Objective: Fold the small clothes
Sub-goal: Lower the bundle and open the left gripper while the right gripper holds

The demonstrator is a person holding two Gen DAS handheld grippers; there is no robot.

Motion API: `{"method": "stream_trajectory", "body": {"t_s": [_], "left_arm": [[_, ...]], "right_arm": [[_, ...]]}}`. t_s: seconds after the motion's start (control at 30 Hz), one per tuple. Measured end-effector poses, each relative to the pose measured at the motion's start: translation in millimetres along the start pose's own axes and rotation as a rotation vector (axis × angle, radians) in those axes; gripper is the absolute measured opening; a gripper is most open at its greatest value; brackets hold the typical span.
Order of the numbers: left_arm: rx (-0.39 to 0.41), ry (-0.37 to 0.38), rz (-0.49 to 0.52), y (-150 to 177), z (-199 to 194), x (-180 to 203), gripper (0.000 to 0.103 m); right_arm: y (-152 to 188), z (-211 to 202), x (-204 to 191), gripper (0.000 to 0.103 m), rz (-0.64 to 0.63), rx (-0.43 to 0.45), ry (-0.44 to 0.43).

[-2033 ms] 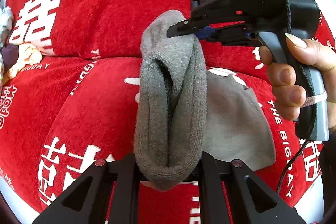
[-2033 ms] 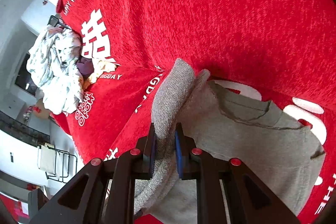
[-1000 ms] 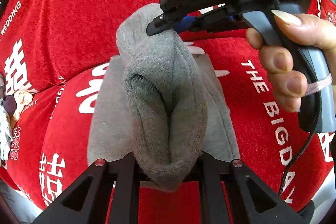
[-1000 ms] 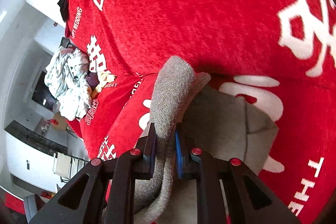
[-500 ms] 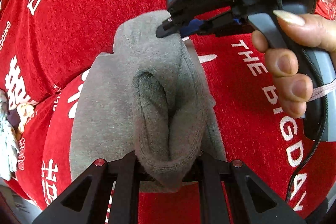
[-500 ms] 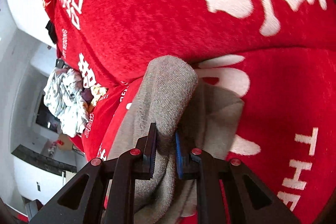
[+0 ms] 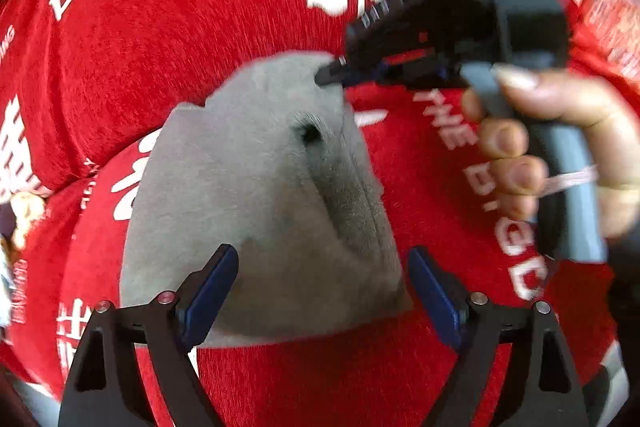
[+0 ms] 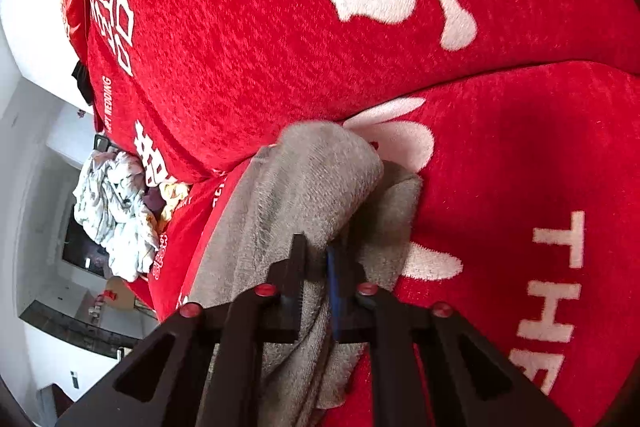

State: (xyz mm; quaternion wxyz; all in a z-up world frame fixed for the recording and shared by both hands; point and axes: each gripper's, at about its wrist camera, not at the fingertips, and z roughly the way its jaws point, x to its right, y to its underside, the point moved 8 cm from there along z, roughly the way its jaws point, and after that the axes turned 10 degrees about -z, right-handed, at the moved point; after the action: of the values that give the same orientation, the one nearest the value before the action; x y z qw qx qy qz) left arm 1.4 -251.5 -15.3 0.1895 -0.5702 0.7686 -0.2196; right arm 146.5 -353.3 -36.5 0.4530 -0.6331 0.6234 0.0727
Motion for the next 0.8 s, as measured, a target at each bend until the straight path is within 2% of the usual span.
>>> {"method": "stream_trajectory", "body": {"t_s": [0.07,0.13,0.23,0.3,0.37,0.4,0.43,0.53,0.6,0.63,0.67,0.7,0.73,0.8], "left_arm": [[0.017,0.059,-0.016,1.3,-16.9,-11.2,0.087],[0.04,0.117,-0.06,-1.6,-31.0,-30.1,0.087],[0.055,0.168,-0.155,-10.1,-39.0,-62.2,0.087],[0.049,0.173,-0.259,-17.1,-35.6,-90.2,0.087],[0.018,0.199,-0.353,-19.5,-26.4,-108.9,0.087],[-0.01,0.213,-0.39,-17.9,-19.5,-114.2,0.087],[-0.033,0.224,-0.41,-15.2,-14.6,-115.0,0.087],[-0.076,0.255,-0.409,-7.9,-1.0,-102.6,0.087],[-0.069,0.235,-0.356,-6.8,5.1,-84.5,0.087],[-0.067,0.216,-0.332,-7.1,7.1,-78.9,0.087],[-0.064,0.197,-0.3,-6.5,9.3,-71.6,0.087],[-0.067,0.19,-0.266,-4.2,11.7,-63.8,0.087],[-0.077,0.182,-0.238,-1.0,14.4,-58.4,0.087],[-0.111,0.141,-0.165,13.4,23.4,-50.9,0.088]], "right_arm": [[0.8,-1.0,-4.6,0.009,-0.031,-0.015,0.024],[0.4,-5.6,-8.2,0.013,-0.033,-0.02,0.062],[-11.0,-26.6,-23.3,0.013,-0.067,0.048,0.14],[-19.3,-38.5,-37.2,0.014,-0.095,0.087,0.175],[-21.5,-39.8,-53.1,0.039,-0.124,0.085,0.188],[-20.1,-37.4,-57.8,0.072,-0.133,0.068,0.213],[-17.6,-35.7,-60.8,0.08,-0.136,0.064,0.233],[-8.9,-25.4,-68.6,0.08,-0.142,0.032,0.196],[-5.2,-12.6,-61.6,0.08,-0.12,0.011,0.239],[-2.6,-2.5,-56.4,0.073,-0.133,-0.009,0.278],[3.0,6.8,-50.1,0.061,-0.149,-0.051,0.311],[10.2,11.8,-42.5,0.019,-0.15,-0.093,0.334],[20.9,17.1,-30.2,0.011,-0.142,-0.145,0.386],[30.1,13.1,-19.9,0.01,-0.144,-0.139,0.414]]}}
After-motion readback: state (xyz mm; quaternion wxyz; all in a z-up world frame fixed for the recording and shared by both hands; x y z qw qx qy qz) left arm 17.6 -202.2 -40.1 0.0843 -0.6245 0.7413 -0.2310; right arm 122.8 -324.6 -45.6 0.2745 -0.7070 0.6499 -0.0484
